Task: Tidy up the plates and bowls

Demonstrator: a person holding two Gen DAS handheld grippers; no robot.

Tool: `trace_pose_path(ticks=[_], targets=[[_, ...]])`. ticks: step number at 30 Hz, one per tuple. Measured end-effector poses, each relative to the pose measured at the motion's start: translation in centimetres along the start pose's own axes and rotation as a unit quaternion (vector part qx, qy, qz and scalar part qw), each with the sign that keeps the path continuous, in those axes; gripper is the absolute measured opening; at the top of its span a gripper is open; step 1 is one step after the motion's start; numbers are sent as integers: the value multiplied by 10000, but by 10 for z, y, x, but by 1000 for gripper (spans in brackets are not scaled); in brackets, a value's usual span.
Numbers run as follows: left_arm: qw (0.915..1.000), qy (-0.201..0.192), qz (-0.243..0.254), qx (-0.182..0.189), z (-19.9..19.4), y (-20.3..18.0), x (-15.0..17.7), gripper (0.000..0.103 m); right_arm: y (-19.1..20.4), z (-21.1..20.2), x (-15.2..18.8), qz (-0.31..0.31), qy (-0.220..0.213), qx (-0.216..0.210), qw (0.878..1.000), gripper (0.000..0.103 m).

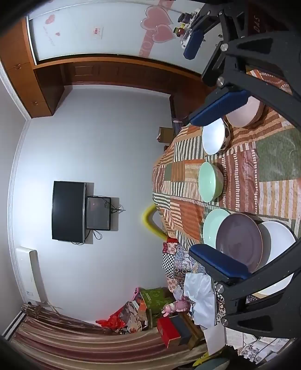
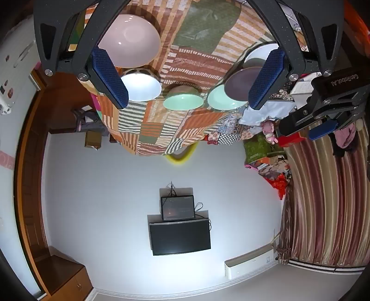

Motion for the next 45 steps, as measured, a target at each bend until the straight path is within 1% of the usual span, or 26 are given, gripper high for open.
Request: trace_pose_path(ticks=[3,4,8,9,14,17,45], targets=[[9999,-1,102,8,1,-5,0,103,0,0,0,6,-2,8,10000,103],[9999,-93,31,35,-2,-2,-2,103,0,0,0,6,-2,11,10000,103],[9999,-78,64,73,-2,-6,-3,103,0,1,0,11,-12,25,10000,103],[9999,-147,12,72,-5,-4,-1,103,0,2,0,15,-12,29,10000,103],[9999,-103,-8,93,-4,-5,-1,103,-1,5,1,13,-12,21,10000,103],[9999,-91,-32,91,3,2,2,103,-3,0,0,29,-39,41,10000,103],[9999,-149,15,77,0,-1,2,103,-8,-11,-6,63,-143,105,9998,103]])
Point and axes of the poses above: each gripper's, at about its wrist camera, not at the fingertips, and z roughly the way its jaws point, y to its left, x to its underside, the point moved 6 cm from there along z, roughly the way its jaws point, and after that the axes turned 6 degrees about -x, right-handed, at the moved point
